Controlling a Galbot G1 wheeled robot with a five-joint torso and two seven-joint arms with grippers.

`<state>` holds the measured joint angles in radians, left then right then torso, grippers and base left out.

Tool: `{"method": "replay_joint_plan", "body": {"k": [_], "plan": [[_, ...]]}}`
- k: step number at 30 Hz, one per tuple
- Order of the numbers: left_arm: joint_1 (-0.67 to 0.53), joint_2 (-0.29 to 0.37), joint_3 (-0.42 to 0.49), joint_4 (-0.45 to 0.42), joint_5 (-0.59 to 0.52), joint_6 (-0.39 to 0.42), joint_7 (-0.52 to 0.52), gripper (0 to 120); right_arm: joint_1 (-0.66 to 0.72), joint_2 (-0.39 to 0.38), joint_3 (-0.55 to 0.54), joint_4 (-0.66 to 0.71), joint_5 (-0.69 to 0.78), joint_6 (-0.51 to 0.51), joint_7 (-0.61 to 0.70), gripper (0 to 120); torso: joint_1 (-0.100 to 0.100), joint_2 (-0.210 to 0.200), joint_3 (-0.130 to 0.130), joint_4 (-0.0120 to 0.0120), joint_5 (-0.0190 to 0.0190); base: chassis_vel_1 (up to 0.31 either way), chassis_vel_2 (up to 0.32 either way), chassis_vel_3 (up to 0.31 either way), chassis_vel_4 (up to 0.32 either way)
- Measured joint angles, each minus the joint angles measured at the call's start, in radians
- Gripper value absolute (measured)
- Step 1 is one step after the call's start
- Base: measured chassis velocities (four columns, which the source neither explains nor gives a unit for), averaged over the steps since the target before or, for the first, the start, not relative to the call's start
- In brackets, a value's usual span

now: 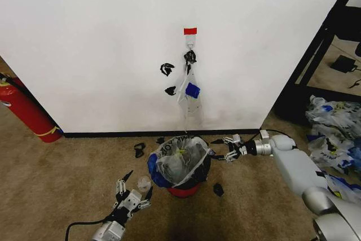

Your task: Pick up the garbage bag from the wall and place it over the trash bin.

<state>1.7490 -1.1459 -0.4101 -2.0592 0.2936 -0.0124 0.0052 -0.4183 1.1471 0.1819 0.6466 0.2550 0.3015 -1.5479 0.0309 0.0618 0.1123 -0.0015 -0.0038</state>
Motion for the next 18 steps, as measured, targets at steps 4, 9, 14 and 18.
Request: {"method": "replay_joint_plan", "body": {"k": [4, 9, 14, 18], "plan": [[0.006, -0.004, -0.002, -0.001, 0.0, -0.007, 0.005, 100, 0.022, 0.007, -0.017, -0.011, -0.038, 0.017, 0.002, 59, 0.0, 0.0, 0.0, 0.0001, -0.0001, 0.0, 0.0, 0.0, 0.0], [0.02, -0.007, -0.006, -0.013, 0.004, -0.022, 0.02, 100, 0.022, 0.007, -0.042, 0.0, -0.054, 0.031, 0.004, 57, 0.0, 0.0, 0.0, 0.0002, 0.0, 0.0, 0.0, 0.0, 0.0], [0.022, -0.009, -0.005, -0.014, 0.006, -0.074, 0.043, 100, -0.004, -0.001, -0.047, 0.026, -0.053, 0.038, 0.006, 44, 0.0, 0.0, 0.0, 0.0, -0.0001, 0.0, 0.0, 0.0, 0.0], [0.033, -0.02, -0.004, -0.01, 0.043, -0.124, 0.067, 100, -0.02, -0.009, -0.045, 0.038, -0.049, 0.04, 0.007, 34, 0.0, 0.0, 0.0, 0.0, 0.0, 0.0, 0.0, 0.0, 0.0]]}}
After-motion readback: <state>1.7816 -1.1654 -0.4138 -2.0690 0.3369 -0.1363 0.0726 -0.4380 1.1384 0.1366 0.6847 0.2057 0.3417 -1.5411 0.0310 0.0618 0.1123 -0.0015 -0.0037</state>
